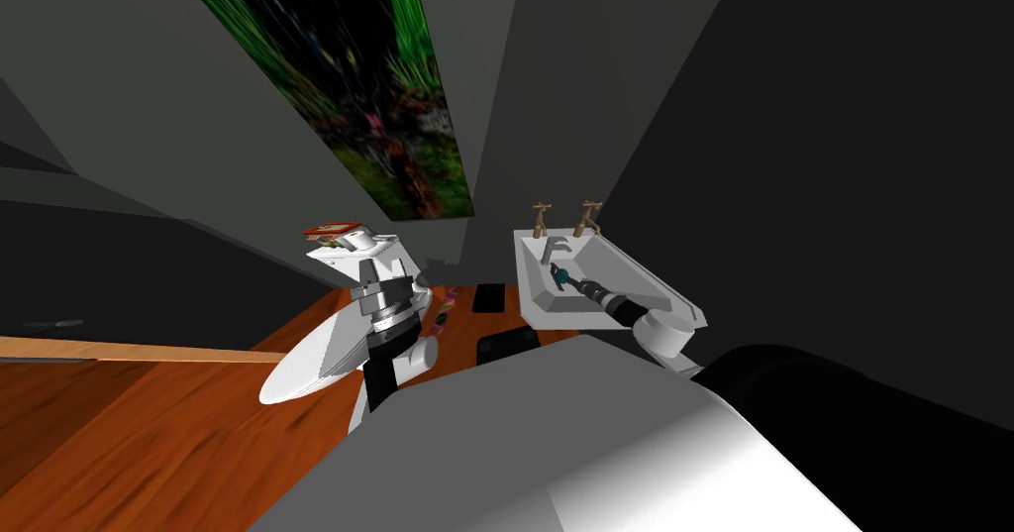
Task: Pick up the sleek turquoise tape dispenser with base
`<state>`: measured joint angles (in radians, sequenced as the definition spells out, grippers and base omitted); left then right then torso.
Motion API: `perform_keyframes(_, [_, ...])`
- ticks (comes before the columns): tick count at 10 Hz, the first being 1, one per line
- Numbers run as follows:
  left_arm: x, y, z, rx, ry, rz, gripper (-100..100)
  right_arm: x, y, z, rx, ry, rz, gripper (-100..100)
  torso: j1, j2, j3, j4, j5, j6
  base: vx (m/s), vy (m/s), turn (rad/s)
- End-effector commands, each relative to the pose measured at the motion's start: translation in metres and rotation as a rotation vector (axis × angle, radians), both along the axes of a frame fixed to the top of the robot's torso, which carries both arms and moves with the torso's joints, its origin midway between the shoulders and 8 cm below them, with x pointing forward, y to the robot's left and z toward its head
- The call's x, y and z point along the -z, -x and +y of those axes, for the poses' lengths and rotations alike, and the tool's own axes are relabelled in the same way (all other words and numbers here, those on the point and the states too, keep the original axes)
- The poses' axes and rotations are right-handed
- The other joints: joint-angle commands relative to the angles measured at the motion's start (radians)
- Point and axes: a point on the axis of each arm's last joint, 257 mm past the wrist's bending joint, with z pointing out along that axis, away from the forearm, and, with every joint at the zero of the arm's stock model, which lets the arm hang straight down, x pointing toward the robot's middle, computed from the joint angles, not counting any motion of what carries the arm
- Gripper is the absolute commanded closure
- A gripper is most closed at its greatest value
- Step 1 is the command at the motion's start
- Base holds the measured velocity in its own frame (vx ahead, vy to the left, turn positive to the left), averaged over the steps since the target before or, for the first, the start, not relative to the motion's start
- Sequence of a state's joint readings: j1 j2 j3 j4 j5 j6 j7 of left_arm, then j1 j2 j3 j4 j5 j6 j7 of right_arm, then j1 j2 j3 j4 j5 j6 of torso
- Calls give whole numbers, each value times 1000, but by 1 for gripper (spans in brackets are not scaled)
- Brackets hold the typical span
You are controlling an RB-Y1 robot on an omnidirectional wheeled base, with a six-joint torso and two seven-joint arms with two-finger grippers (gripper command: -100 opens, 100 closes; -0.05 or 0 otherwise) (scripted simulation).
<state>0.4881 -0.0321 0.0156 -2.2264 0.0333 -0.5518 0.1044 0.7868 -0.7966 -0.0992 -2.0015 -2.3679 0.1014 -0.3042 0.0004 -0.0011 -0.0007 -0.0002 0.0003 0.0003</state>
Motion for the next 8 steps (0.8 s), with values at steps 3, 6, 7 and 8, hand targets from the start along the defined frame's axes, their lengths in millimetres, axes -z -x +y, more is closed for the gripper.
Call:
perform_keyframes(3, [0,0,0,0,0,0,0,16,15,-13,31,-82,61,-100,0,1,0,0,0,0,22,7,58])
perform_keyframes(6, [0,0,0,0,0,0,0,24,24,-22,61,-145,98,-100,0,1,0,0,0,1,21,5,53])
perform_keyframes(7, [0,0,0,0,0,0,0,24,24,-22,72,-172,96,-100,0,0,0,0,0,0,26,5,62])
perform_keyframes(8, [0,0,0,0,0,0,0,32,33,-31,84,-189,133,-100,0,0,0,0,0,0,34,11,77])
